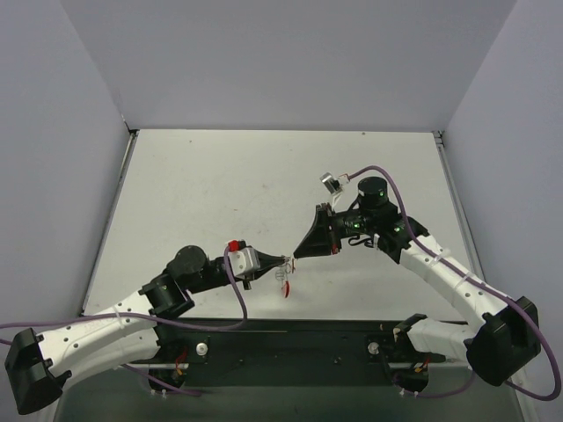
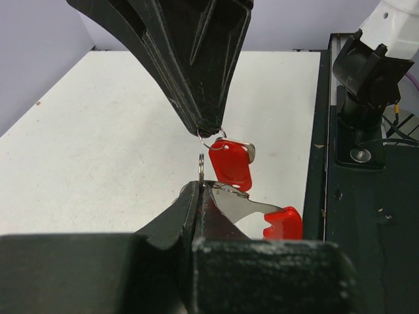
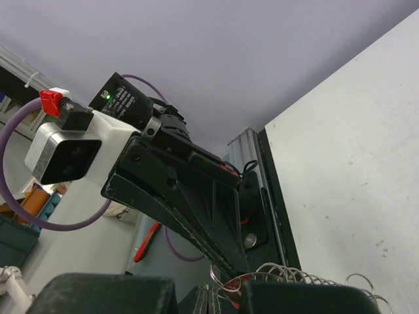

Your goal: Put the keys on the keyring

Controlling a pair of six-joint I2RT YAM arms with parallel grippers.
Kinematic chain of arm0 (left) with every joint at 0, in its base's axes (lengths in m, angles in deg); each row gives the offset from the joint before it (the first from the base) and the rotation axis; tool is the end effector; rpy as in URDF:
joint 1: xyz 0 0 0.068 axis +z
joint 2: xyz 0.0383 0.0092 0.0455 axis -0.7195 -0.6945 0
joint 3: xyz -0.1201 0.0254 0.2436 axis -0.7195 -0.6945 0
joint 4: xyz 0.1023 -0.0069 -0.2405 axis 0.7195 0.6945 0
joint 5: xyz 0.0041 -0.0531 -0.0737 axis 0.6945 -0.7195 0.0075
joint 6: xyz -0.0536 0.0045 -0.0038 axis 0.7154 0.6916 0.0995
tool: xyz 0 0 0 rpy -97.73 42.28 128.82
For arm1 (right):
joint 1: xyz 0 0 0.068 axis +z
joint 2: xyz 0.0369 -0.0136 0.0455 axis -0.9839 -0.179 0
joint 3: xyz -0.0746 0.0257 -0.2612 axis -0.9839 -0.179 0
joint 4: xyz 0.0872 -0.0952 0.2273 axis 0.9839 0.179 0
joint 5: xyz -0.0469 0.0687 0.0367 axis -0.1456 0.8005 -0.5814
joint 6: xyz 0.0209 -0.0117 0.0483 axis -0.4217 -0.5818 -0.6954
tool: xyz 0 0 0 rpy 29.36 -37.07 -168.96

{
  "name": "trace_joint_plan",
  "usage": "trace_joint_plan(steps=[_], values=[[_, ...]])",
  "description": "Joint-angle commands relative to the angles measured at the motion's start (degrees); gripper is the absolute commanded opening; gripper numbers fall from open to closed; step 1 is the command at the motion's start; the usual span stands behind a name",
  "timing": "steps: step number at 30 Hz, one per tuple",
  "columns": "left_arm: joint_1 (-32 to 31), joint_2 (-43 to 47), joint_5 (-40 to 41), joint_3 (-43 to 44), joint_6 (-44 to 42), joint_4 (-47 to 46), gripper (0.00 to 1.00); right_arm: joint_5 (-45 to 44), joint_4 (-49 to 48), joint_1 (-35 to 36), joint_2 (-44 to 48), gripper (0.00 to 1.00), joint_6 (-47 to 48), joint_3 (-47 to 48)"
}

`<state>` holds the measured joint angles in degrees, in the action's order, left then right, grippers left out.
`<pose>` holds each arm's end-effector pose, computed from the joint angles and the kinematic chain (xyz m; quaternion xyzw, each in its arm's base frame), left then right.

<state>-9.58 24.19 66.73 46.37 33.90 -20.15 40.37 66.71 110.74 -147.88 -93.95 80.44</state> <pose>0.0971 -0.1607 0.2878 0.4581 0.5297 -0.3814 0.6034 0.1967 0.1579 0.3288 -0.4137 0.5936 0.6401 0.2584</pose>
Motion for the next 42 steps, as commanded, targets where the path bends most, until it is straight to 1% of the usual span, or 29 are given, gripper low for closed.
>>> trace_joint_plan(steps=[1, 5, 8, 9, 17, 19, 23, 26, 32, 42], values=[[-0.48, 0.18, 0.60, 3.54, -1.11, -1.55, 0.00, 2.90, -1.13, 0.59, 0.30, 0.00, 1.33, 2.43], [-1.18, 0.44, 0.60, 4.86, -2.77, 1.34, 0.00, 2.54, -0.26, 0.59, -0.32, 0.00, 2.29, 2.43], [-1.71, 0.09, 1.21, 7.49, -6.20, 7.92, 0.00, 2.46, 0.97, 0.59, -1.28, 0.00, 3.61, 2.60], [-2.15, -0.08, 1.39, 8.19, -7.51, 11.42, 0.00, 2.46, 1.59, 0.51, -1.46, 0.00, 4.14, 2.69], [-4.26, -1.58, 2.88, 14.17, -9.54, 23.05, 0.00, 2.19, 8.10, 0.15, -1.90, 0.00, 8.88, 4.36], [-4.44, -1.14, 3.15, 15.14, -11.21, 25.69, 0.00, 2.28, 10.19, 0.15, -2.16, 0.00, 9.33, 4.71], [-4.35, -1.67, 2.80, 16.37, -15.07, 30.69, 0.00, 2.54, 11.17, 0.50, -2.78, 0.00, 9.77, 5.15], [-4.35, -2.81, 2.01, 17.25, -16.57, 32.20, 0.00, 2.54, 11.70, 0.85, -3.22, 0.00, 10.12, 5.24], [-4.35, -3.69, -0.63, 18.13, -18.77, 32.11, 0.00, 1.66, 13.19, 1.82, -4.71, 0.00, 11.44, 4.71], [-4.35, -4.66, -3.44, 18.04, -19.21, 31.32, 0.00, 0.61, 13.11, 3.49, -7.35, 0.00, 12.23, 5.15]])
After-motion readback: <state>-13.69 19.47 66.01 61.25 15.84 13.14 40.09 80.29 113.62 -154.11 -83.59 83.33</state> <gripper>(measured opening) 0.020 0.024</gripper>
